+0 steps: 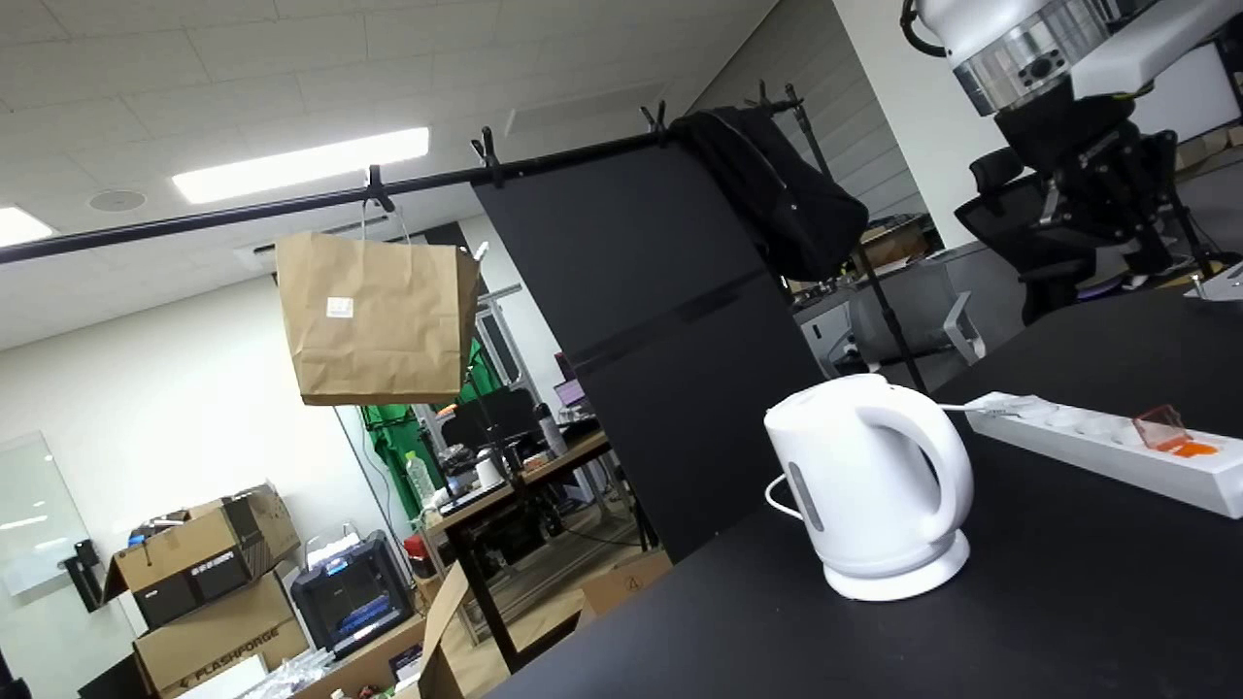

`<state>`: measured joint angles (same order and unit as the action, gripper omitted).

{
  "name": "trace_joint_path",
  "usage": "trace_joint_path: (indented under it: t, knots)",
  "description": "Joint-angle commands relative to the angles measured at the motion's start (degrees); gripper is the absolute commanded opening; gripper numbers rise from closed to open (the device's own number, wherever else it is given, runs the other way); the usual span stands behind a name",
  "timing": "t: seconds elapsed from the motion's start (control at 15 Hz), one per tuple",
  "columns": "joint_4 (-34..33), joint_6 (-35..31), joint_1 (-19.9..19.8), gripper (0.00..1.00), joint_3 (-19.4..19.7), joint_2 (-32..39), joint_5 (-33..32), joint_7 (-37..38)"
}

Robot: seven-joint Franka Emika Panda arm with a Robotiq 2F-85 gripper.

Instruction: Turn on the extension cable

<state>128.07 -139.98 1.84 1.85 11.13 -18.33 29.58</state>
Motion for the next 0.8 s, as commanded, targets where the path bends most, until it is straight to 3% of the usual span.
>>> trace_joint_path:
  t: [0.0, 0.73]
  knots:
    - [-1.2, -1.7, 2.6, 0.00, 1.8, 3.6, -2.5, 6.0]
    - [-2.9, -4.4, 5.5, 0.00, 3.9, 11.4, 2.0, 6.8]
